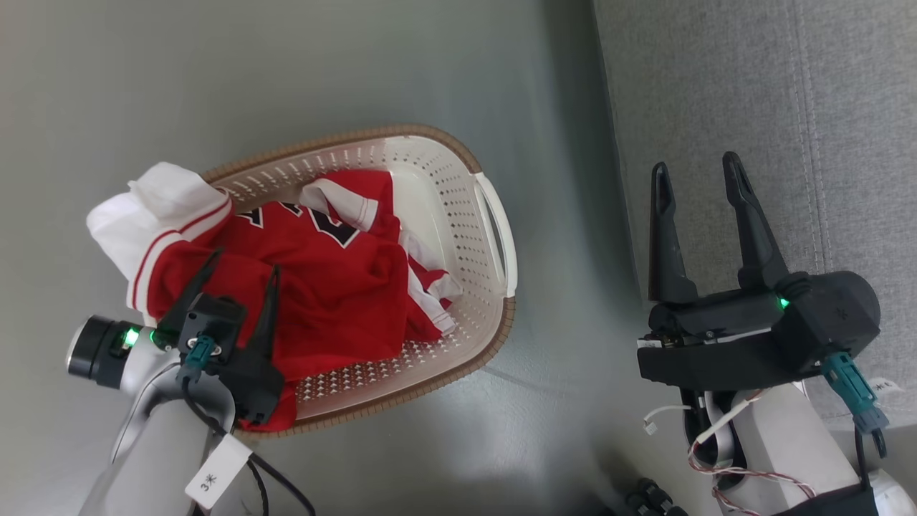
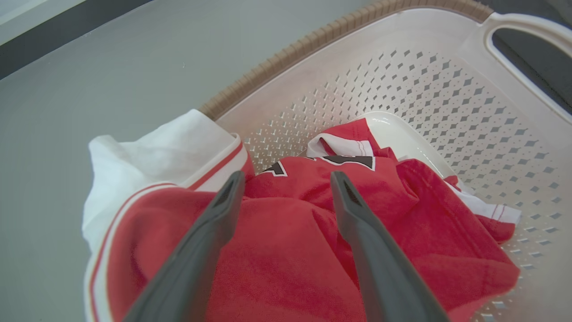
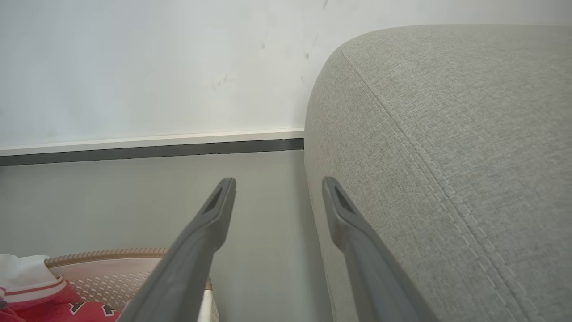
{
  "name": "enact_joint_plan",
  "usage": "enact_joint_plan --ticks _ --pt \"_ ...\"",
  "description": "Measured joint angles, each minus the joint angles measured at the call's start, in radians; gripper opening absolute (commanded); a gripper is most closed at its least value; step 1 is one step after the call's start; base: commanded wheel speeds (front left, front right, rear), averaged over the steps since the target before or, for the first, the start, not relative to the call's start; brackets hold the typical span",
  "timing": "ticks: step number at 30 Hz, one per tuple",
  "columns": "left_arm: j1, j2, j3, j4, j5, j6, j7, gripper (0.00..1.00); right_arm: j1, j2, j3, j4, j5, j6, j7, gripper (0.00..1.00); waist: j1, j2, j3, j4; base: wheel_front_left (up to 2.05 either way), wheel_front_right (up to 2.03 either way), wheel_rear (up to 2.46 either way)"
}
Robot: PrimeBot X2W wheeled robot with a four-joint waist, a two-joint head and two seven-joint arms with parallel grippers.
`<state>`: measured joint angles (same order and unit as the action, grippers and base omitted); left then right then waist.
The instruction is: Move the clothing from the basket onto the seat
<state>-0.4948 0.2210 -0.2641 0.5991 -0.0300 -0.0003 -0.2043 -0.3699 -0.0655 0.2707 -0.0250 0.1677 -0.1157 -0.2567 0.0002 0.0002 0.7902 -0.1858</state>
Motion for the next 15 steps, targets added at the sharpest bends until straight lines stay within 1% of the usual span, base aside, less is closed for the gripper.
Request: enact_joint_plan --ticks 8,11,15 --pt "-0.034 0.007 -0.025 0.057 0.038 0.0 0.001 1.0 -0.017 0.003 0.02 0.025 0.0 0.0 0.0 1.0 -0.0001 -0.0001 0.03 -0.019 0.0 0.0 0.0" --pt "-0.042 0.013 -0.038 0.086 0.055 0.002 0.019 1.0 -0.03 0.007 0.022 0.031 0.0 0.0 0.0 1.0 -0.0002 -0.0001 0.036 -0.027 0.0 0.0 0.0" --pt "-0.067 0.015 -0.055 0.119 0.096 0.023 0.045 1.0 -0.03 0.007 0.023 0.041 0.001 0.0 0.0 1.0 -0.0002 -0.0001 0.04 -0.034 0.0 0.0 0.0"
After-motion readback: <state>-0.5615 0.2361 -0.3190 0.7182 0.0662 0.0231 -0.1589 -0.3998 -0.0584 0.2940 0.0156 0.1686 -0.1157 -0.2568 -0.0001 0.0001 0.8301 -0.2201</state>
